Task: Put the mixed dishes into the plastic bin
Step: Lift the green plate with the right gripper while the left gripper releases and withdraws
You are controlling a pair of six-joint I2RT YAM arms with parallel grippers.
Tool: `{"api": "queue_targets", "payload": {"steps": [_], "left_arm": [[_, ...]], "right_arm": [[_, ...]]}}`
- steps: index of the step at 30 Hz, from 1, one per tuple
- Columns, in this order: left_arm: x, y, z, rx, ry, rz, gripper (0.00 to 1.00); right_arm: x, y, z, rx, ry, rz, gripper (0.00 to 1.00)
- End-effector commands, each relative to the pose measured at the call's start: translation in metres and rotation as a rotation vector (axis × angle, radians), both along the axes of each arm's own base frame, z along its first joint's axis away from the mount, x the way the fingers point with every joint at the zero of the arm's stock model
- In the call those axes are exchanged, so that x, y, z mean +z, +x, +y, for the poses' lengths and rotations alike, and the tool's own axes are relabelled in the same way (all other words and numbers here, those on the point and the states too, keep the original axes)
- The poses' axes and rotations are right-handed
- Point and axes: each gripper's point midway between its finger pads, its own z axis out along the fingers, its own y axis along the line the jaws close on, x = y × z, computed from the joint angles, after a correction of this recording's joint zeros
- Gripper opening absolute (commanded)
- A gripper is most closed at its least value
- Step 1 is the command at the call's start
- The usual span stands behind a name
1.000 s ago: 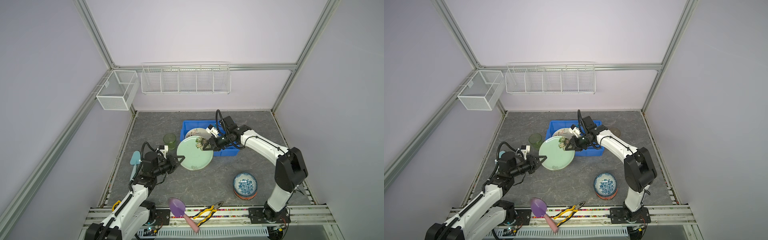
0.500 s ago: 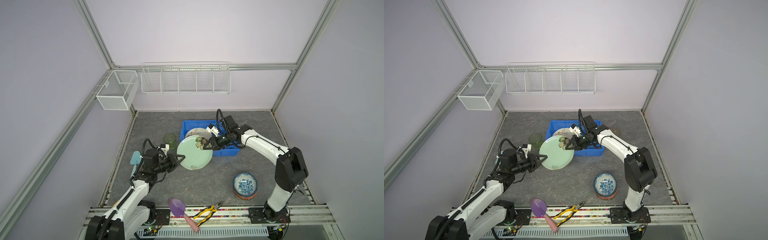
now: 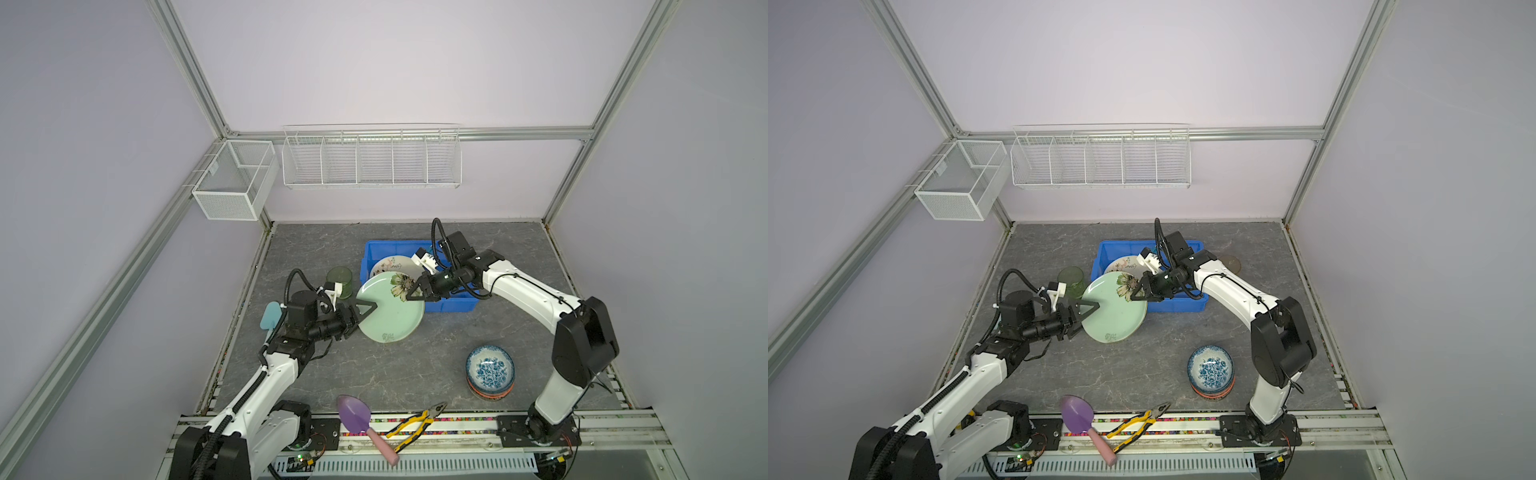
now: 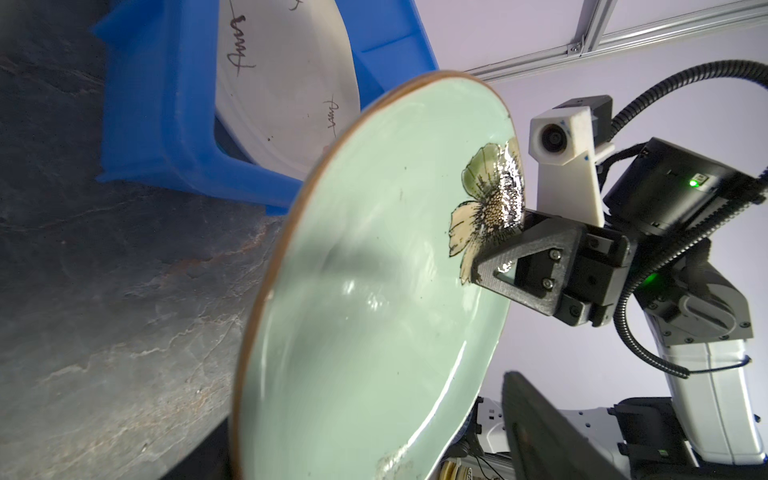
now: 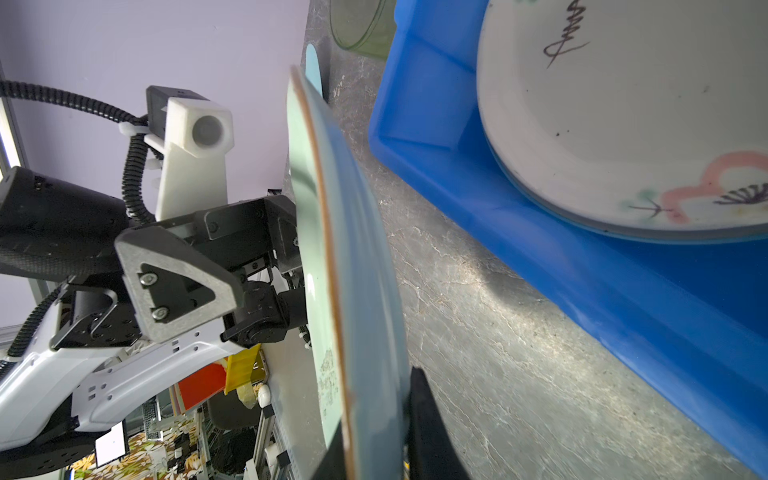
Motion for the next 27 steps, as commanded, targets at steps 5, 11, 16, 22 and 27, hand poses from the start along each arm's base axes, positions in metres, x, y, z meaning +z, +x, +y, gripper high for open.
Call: {"api": "queue_targets", "payload": {"steps": [5, 11, 16, 22, 27], "left_arm": [[0.029, 0.013, 0.027, 0.015, 0.040, -0.096, 0.94], [0.010, 0.012, 0.056, 0.057, 0.274, -0.074, 0.96], [0.013, 0.013, 0.060, 0.084, 0.284, -0.097, 0.95], [0.009, 0.012, 0.062, 0.088, 0.282, -0.078, 0.95], [0.001, 0.013, 0.062, 0.085, 0.284, -0.047, 0.95]], "right_arm": [[0.030, 0.012, -0.015, -0.064, 0.043, -0.064, 0.07], [0.049, 0.040, -0.031, -0.152, 0.044, -0.103, 0.07], [0.057, 0.067, -0.042, -0.228, 0.048, -0.120, 0.06], [0.058, 0.100, -0.051, -0.330, 0.065, -0.136, 0.06], [0.051, 0.121, -0.049, -0.364, 0.036, -0.152, 0.06]]}}
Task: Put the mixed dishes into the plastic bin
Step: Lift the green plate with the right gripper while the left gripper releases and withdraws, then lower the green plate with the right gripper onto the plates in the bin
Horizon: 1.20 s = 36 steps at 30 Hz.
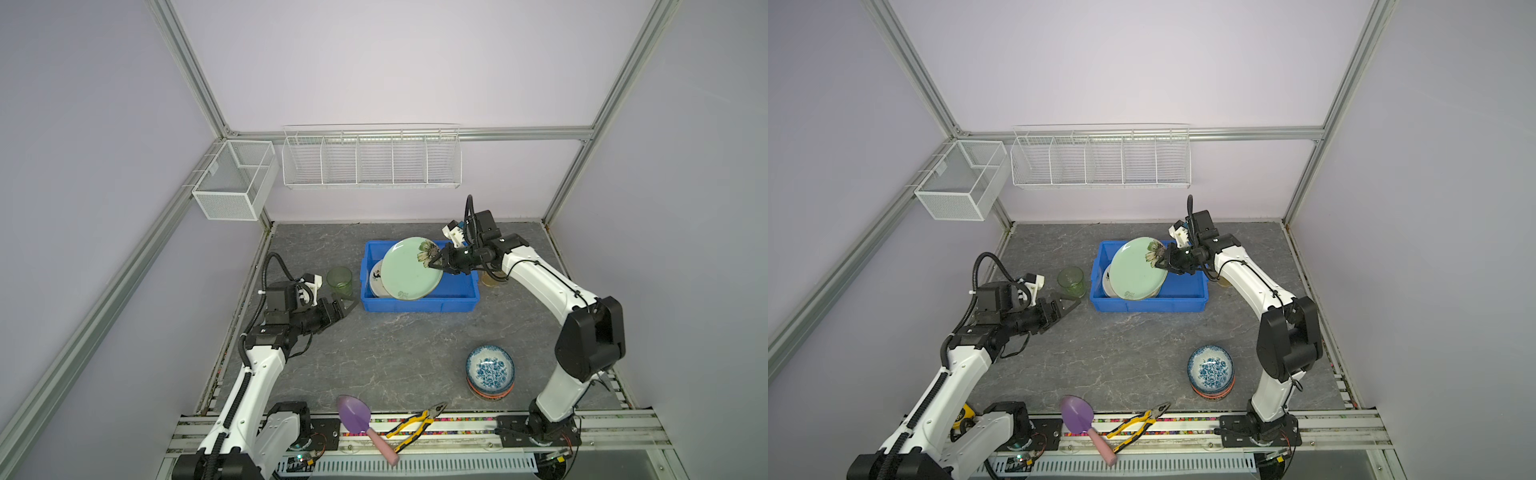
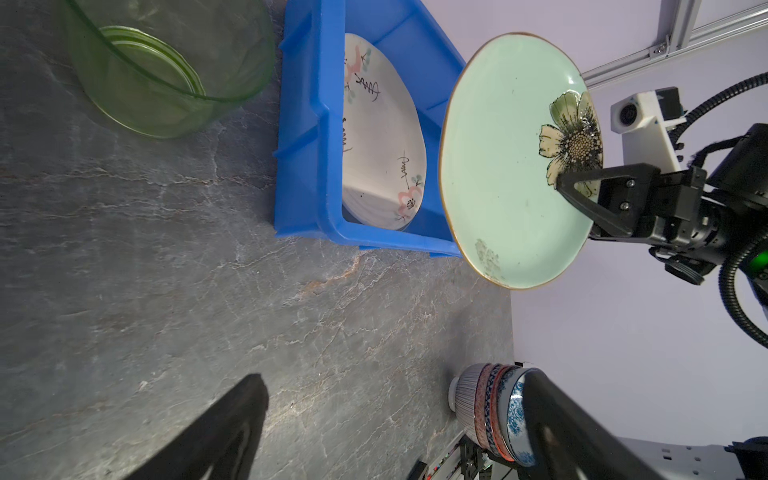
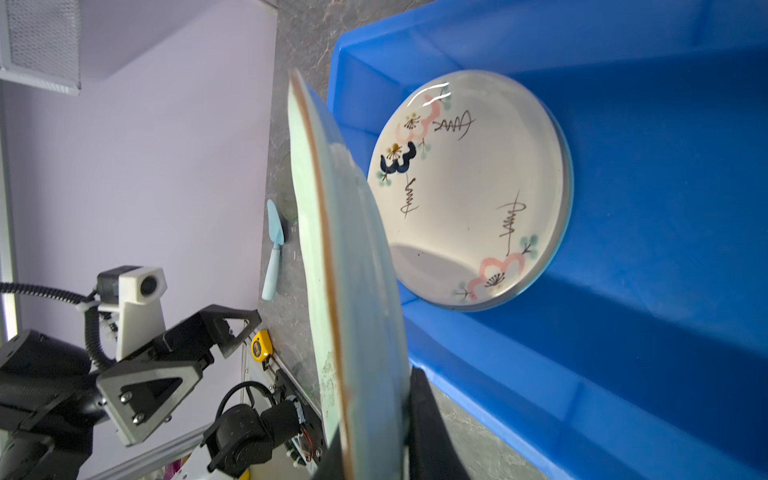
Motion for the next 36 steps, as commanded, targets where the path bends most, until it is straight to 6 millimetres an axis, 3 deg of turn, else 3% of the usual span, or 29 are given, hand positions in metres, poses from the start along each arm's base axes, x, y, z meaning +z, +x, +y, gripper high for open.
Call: {"api": "queue_targets", "payload": {"steps": [1, 17, 36], "left_arm": [[-0.005, 0.000, 0.003, 0.000, 0.020, 0.010, 0.95], [-0.007, 0.002, 0.000, -0.007, -0.022, 0.010, 0.95], [-0.013, 0.005, 0.001, -0.002, -0.043, 0.033, 0.95]], "right_arm": [[0.028, 0.024, 0.014, -0.010, 0.074, -0.094, 0.07], [-0.009, 0.066, 0.034, -0.103, 0.137, -0.052, 0.06], [-0.057, 0.069, 0.057, -0.104, 0.130, 0.026, 0.06]]}}
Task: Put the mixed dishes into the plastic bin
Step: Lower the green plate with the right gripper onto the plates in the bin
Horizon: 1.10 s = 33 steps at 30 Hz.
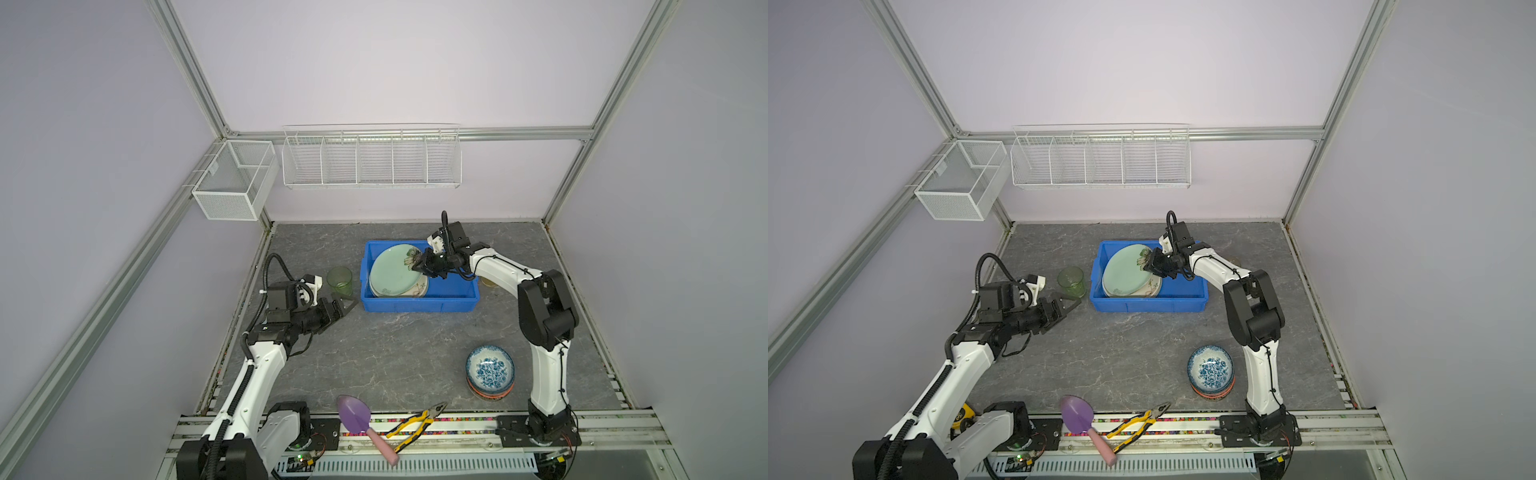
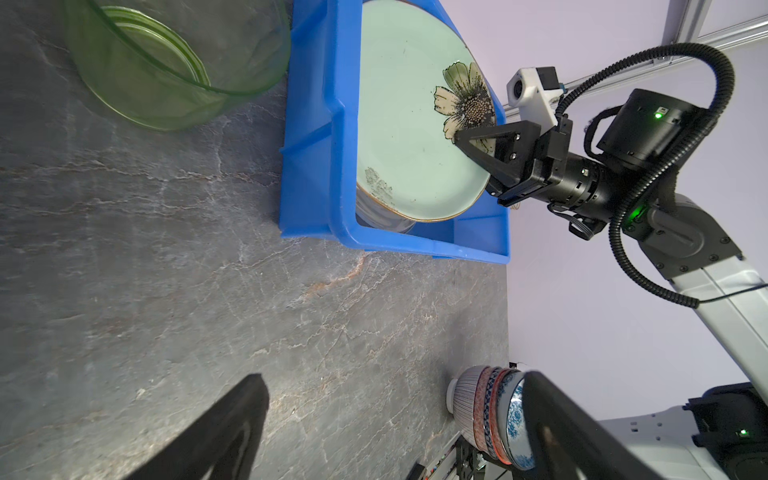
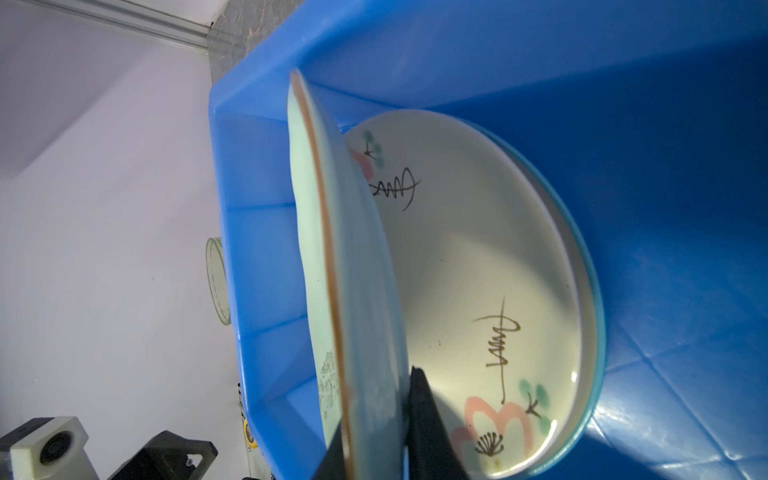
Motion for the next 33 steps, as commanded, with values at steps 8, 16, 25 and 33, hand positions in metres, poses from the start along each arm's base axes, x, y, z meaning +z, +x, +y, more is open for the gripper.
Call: {"api": "queue_targets", "payload": {"steps": [8, 16, 25, 33], "left_arm": [[-0.003, 0.000, 0.001, -0.002, -0.024, 0.006, 0.95], [-0.003, 0.001, 0.000, -0.003, -0.030, 0.009, 0.95], [-0.003, 0.000, 0.000, -0.002, -0.032, 0.010, 0.95], [-0.003, 0.000, 0.000, -0.004, -0.033, 0.011, 0.95]], "right_arm": [[0.013, 0.010, 0.011, 0.010, 0.079, -0.058, 0.09], [-0.003, 0.002, 0.001, 0.013, 0.042, -0.035, 0.17], [-0.014, -0.006, -0.009, 0.030, -0.010, -0.025, 0.35], [-0.021, -0.012, -0.019, 0.051, -0.087, -0.034, 0.42]]}}
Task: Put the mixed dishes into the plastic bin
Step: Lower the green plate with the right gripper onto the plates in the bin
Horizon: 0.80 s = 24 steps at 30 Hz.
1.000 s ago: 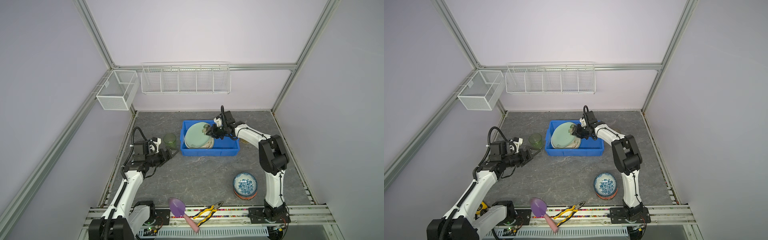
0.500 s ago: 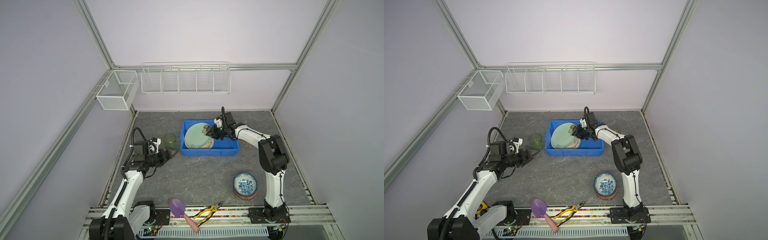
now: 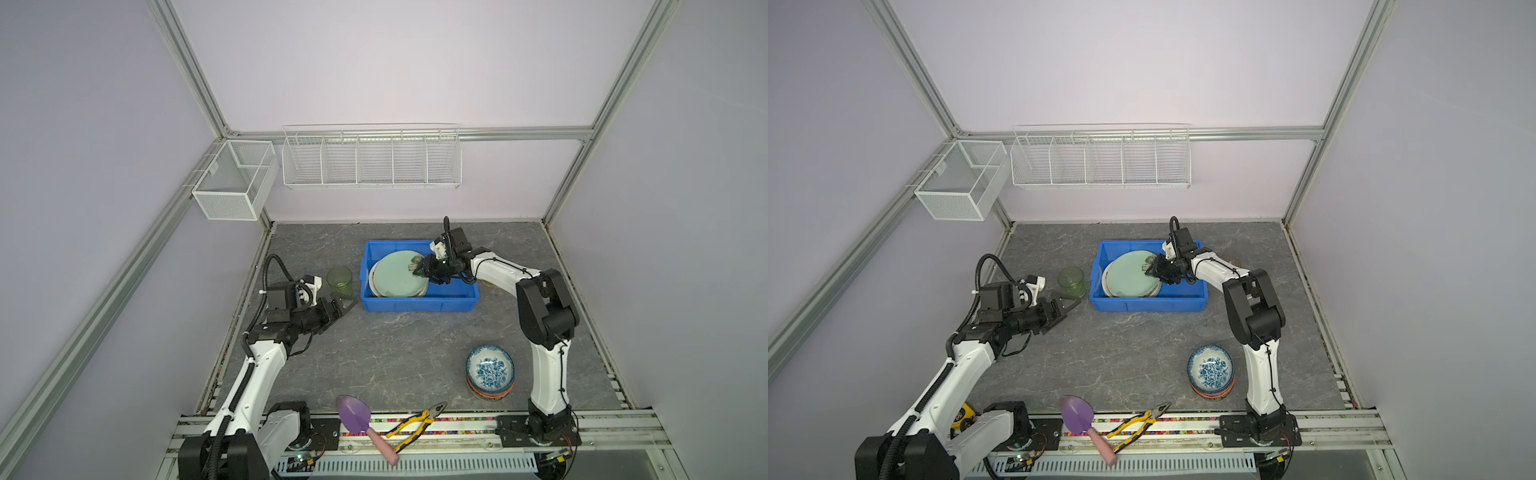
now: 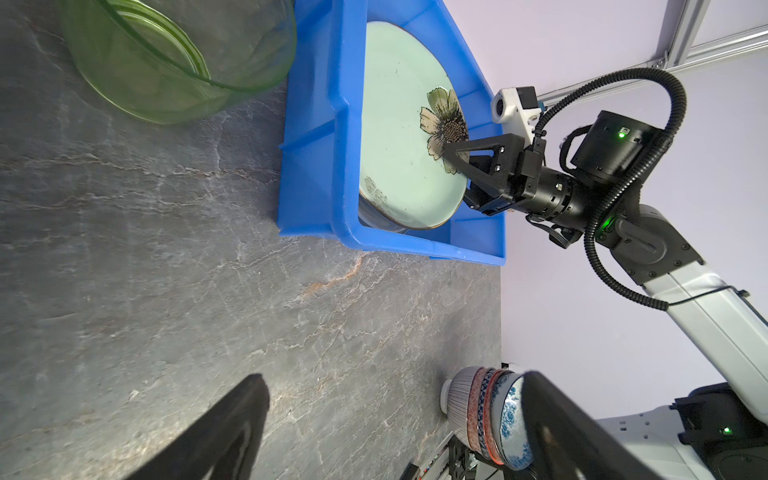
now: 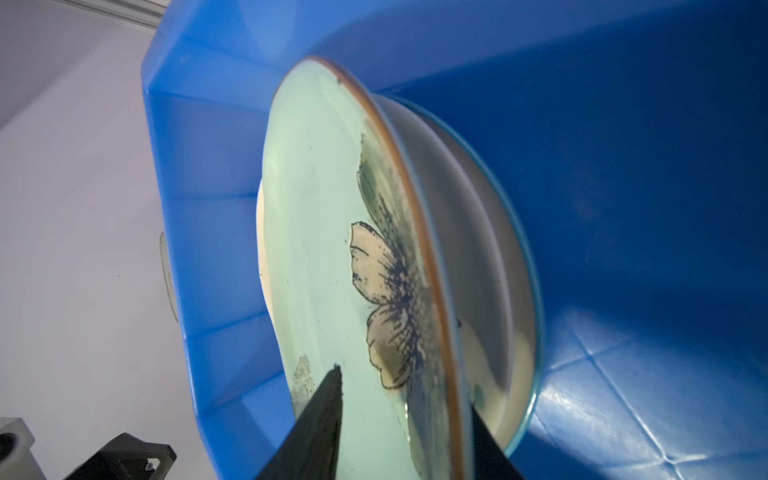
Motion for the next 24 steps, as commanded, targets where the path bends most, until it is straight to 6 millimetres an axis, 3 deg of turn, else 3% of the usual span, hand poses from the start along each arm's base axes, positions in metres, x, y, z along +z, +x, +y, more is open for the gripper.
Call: {"api": "queue_targets", "payload": {"steps": [1, 10, 24], "left_arm": [[-0.001, -0.001, 0.000, -0.007, -0.010, -0.003, 0.95], [-0.001, -0.001, 0.000, -0.007, -0.010, -0.002, 0.95], [-0.004, -0.001, 0.000, -0.006, -0.010, 0.010, 0.94]], "right_arm": [[0.008, -0.004, -0.005, 0.028, -0.042, -0.042, 0.44], [0.014, -0.004, -0.019, 0.042, -0.133, -0.088, 0.54], [0.006, -0.007, -0.008, 0.075, -0.128, -0.075, 0.54]]}}
